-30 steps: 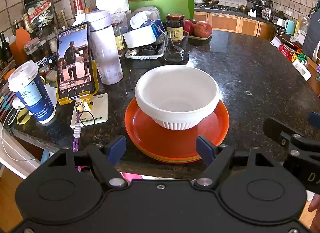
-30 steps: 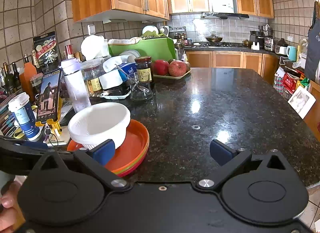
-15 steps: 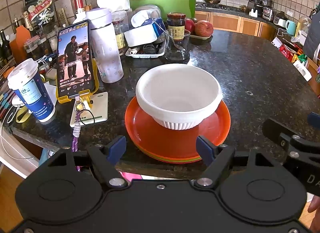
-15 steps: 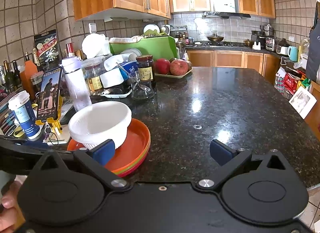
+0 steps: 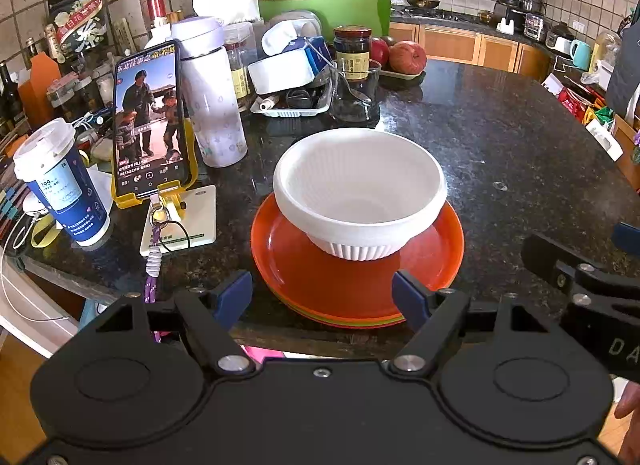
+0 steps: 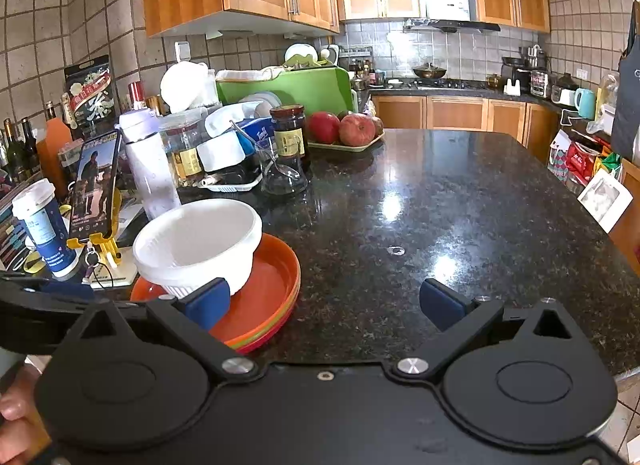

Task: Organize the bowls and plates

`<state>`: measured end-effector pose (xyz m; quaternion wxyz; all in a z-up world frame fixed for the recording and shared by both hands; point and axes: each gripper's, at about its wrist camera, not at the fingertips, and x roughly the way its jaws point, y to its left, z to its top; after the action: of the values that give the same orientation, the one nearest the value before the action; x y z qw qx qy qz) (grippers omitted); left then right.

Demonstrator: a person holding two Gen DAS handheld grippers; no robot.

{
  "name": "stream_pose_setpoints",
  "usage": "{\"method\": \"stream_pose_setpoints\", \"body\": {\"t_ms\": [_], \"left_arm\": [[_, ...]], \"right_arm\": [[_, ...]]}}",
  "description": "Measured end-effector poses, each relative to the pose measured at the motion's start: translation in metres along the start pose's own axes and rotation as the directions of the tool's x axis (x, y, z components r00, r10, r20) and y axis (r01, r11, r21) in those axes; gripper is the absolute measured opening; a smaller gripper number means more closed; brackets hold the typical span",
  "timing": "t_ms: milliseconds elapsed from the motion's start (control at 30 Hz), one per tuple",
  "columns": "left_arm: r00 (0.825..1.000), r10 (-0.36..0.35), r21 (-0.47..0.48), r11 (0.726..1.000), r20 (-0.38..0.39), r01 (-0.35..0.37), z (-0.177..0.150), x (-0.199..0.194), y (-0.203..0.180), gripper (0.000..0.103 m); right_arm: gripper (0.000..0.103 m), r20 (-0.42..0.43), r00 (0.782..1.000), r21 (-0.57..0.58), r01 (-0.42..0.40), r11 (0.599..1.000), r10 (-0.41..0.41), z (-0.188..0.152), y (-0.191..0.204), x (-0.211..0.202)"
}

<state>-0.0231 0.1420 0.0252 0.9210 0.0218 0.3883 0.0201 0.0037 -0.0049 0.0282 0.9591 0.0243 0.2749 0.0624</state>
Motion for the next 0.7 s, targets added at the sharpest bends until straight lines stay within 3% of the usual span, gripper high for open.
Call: {"method": "stream_pose_setpoints", "body": {"t_ms": [700], "left_arm": [[1.0, 0.012, 0.004, 1.0, -0.004, -0.012, 0.002, 0.008, 0.007, 0.078]], "right_arm": [[0.103, -0.037, 0.999, -0.009, 0.003, 1.0, -0.004, 0.005, 0.004, 0.015]]}}
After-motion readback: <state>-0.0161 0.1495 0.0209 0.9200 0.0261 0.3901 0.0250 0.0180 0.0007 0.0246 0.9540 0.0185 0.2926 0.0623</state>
